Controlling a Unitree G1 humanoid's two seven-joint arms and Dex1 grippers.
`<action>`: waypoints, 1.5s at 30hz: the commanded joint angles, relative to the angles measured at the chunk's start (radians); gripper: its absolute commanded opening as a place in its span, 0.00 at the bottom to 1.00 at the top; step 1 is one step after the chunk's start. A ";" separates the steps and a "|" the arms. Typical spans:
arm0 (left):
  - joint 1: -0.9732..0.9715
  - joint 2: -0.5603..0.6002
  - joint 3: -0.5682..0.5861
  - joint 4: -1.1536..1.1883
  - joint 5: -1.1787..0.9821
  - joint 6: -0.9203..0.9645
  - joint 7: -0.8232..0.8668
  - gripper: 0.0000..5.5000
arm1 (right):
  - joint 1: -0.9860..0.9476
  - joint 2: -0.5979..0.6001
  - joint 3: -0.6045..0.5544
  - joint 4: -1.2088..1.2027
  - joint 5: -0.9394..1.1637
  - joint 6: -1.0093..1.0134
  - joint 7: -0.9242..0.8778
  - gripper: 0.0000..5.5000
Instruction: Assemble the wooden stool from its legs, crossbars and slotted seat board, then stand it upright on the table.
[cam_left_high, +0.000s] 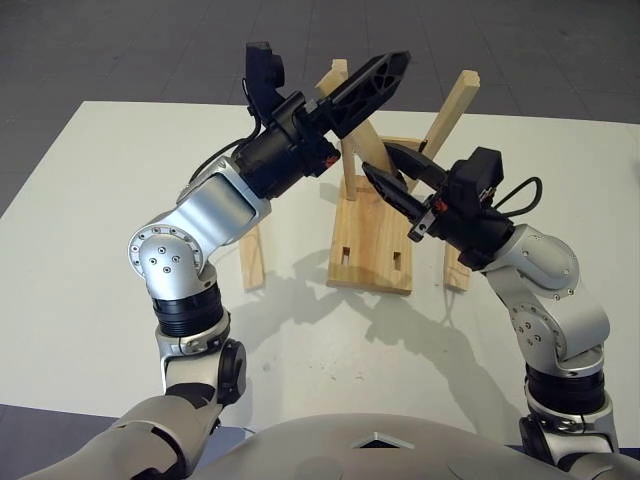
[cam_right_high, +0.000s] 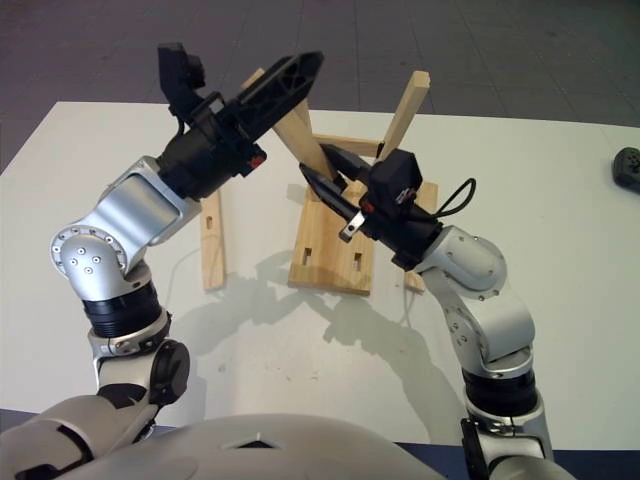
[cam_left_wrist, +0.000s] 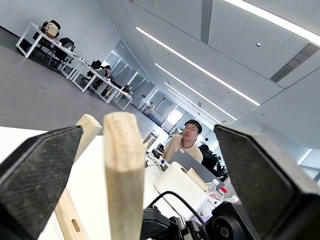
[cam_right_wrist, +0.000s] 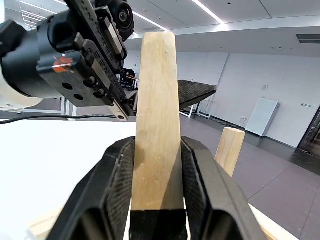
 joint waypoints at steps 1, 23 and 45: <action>0.014 0.011 -0.033 -0.006 0.029 -0.025 0.000 0.73 | 0.001 0.009 0.003 0.004 -0.023 -0.016 -0.011 0.24; 0.024 0.043 -0.097 -0.001 0.272 -0.115 -0.057 0.08 | 0.012 0.037 0.031 0.027 -0.154 -0.016 -0.081 0.24; 0.339 0.260 0.092 -0.241 0.658 -0.120 0.177 0.08 | 0.088 0.017 -0.070 0.079 -0.209 -0.029 -0.129 0.85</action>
